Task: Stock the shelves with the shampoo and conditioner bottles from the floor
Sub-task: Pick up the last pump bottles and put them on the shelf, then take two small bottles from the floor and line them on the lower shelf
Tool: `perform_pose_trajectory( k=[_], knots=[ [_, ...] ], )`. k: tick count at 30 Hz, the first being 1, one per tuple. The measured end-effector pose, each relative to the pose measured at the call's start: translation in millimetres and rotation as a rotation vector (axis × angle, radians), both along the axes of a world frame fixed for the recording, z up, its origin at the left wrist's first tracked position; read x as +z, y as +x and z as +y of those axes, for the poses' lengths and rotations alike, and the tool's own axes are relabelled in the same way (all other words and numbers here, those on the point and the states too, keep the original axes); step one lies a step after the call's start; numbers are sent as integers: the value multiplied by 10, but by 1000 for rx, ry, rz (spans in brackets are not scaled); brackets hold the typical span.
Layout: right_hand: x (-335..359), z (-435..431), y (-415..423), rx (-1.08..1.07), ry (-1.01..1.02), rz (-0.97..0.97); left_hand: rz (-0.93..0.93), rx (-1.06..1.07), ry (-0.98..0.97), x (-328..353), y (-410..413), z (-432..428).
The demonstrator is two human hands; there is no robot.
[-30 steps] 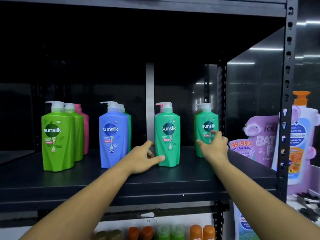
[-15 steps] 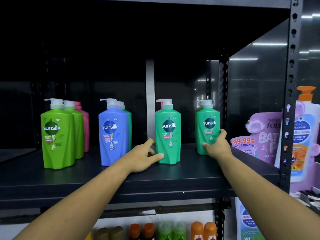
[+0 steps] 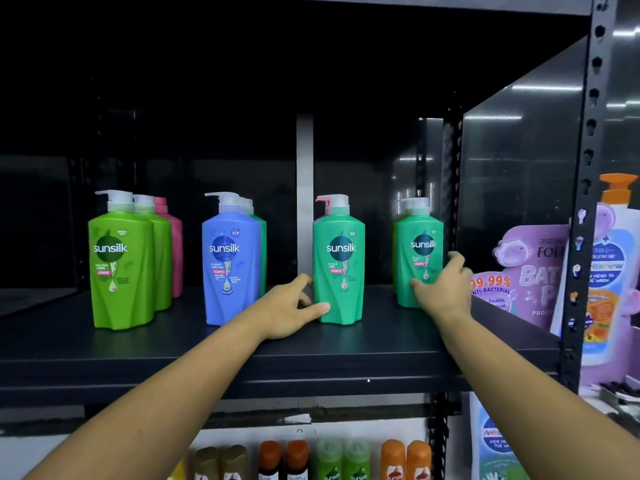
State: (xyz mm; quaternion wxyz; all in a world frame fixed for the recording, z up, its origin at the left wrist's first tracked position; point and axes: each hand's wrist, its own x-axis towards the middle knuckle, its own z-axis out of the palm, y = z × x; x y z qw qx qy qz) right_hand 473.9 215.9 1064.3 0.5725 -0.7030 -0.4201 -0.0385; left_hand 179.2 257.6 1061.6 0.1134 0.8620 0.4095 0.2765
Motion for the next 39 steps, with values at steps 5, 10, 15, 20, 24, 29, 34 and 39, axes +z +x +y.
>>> perform_pose_trajectory(
  k=[5, 10, 15, 20, 24, 29, 34, 39],
  knots=[
    [30, -149, -192, 172, 218, -274, 58, 48, 37, 8, 8, -30],
    [11, -336, -490, 475, -8, -619, 228, 93, 68, 52, -22, -170],
    [-88, -669, -770, 622, -215, -801, 266, 32, 34, 49, -275, -510],
    [-282, -877, -1149, 582, -247, -973, 286, 34, 139, -110, -537, -939],
    [-486, -1057, -1388, 539, -185, -1089, 349, 93, 366, -302, -679, -1245],
    [-764, -1492, -1535, 649, -80, -947, 59, 52, 436, -693, -914, -1653],
    [-1458, -1819, -1644, 808, -167, -810, -19, 12, 235, -1543, -1035, -1967],
    [-2469, -2086, -1761, 930, -491, -703, 36, 71, -127, -2721, -1121, -2225]
  ],
)
